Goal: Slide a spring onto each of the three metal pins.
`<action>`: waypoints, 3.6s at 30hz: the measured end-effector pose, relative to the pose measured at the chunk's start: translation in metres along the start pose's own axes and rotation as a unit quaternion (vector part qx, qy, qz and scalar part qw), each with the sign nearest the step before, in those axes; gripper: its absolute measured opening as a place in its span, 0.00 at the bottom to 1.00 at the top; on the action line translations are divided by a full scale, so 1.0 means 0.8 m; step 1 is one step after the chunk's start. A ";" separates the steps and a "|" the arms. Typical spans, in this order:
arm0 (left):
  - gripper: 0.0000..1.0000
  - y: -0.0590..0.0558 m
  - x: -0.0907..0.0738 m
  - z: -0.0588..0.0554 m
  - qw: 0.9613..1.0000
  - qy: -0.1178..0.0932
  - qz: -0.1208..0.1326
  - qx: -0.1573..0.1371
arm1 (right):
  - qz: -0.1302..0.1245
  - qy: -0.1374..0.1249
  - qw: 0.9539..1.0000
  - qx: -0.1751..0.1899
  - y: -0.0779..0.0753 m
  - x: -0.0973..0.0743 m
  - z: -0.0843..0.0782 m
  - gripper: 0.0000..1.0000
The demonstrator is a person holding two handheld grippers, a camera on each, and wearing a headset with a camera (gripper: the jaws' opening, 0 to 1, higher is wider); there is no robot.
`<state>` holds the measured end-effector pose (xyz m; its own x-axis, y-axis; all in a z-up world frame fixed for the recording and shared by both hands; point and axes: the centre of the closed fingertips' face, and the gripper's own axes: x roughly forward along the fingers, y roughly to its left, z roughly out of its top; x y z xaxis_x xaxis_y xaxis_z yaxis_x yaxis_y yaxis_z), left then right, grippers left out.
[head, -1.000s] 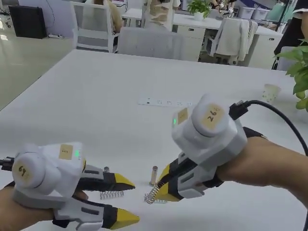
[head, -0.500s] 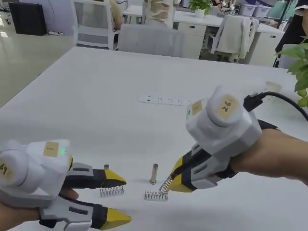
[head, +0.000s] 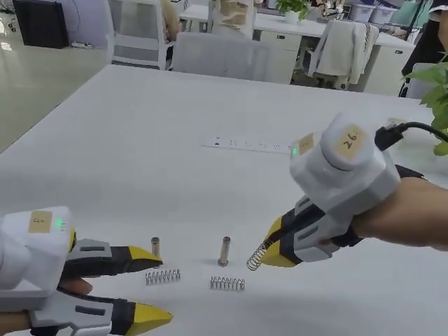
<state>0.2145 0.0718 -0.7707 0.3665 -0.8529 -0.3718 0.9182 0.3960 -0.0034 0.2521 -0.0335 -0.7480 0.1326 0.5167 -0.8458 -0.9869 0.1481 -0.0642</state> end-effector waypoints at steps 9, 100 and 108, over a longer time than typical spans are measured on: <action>0.40 0.013 -0.015 -0.004 0.999 -0.012 0.034 -0.014 | -0.009 0.005 1.000 0.009 -0.014 -0.007 -0.010 0.07; 0.42 0.023 -0.019 -0.022 0.997 -0.015 0.068 -0.043 | -0.018 0.121 0.991 0.044 -0.106 0.029 -0.095 0.08; 0.42 0.022 -0.019 -0.021 0.997 -0.015 0.068 -0.043 | -0.016 0.123 0.991 0.051 -0.106 0.041 -0.104 0.08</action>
<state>0.2226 0.0978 -0.7808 0.4918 -0.7990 -0.3461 0.8444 0.5346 -0.0343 0.3327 -0.0994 -0.8142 0.1251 0.2904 -0.9487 -0.9665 0.2518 -0.0504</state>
